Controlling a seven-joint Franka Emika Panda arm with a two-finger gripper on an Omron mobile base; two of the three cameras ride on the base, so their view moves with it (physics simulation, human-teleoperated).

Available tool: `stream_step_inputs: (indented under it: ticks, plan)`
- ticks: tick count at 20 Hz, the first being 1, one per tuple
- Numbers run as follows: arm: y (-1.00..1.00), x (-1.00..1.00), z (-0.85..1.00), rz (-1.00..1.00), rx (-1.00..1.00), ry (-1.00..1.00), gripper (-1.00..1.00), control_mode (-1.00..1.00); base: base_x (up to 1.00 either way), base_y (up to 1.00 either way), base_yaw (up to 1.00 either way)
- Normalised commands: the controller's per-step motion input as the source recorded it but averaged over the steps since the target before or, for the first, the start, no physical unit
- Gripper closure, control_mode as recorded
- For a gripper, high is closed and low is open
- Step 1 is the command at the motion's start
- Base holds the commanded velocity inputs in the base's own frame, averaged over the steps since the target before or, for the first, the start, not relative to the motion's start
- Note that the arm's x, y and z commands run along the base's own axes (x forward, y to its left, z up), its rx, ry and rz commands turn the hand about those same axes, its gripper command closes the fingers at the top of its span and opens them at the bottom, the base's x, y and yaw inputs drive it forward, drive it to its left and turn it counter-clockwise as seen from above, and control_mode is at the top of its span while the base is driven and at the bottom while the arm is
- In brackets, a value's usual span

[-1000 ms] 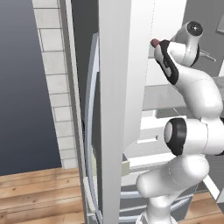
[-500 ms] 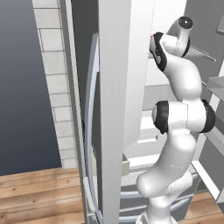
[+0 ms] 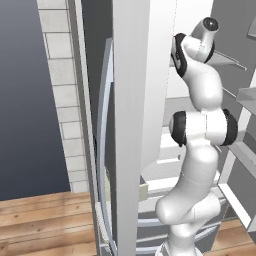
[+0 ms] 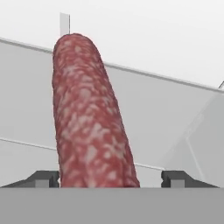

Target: Move the salami and potato from the second highest shelf to the top shelf to make space. Then, place the pitcher from the counter on the cleared second highest shelf.

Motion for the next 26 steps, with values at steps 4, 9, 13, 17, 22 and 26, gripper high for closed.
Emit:
stream_step_inputs:
  ticks: [4, 9, 13, 17, 22, 26]
  plan:
    - [0.00, 0.00, -0.50, -0.04, 0.00, -0.22, -1.00, -1.00, 0.00, 0.00, 0.00]
    - [0.00, -0.51, -0.09, -0.04, 0.00, -0.13, -1.00, -1.00, 0.00, 0.00, 0.00]
    - [0.02, -0.52, 0.55, 0.00, -0.01, 0.00, -1.00, -1.00, 0.00, 0.00, 0.00]
    - [0.24, -0.71, 0.52, 0.00, -0.07, 0.00, -1.00, -1.00, 0.00, 0.00, 0.00]
    - [0.37, -0.97, -0.10, 0.00, -0.03, 0.07, -1.00, -1.00, 0.00, 0.00, 0.00]
    - [0.05, -1.00, -0.46, 0.00, 0.10, 0.00, -1.00, -1.00, 0.00, 0.00, 0.00]
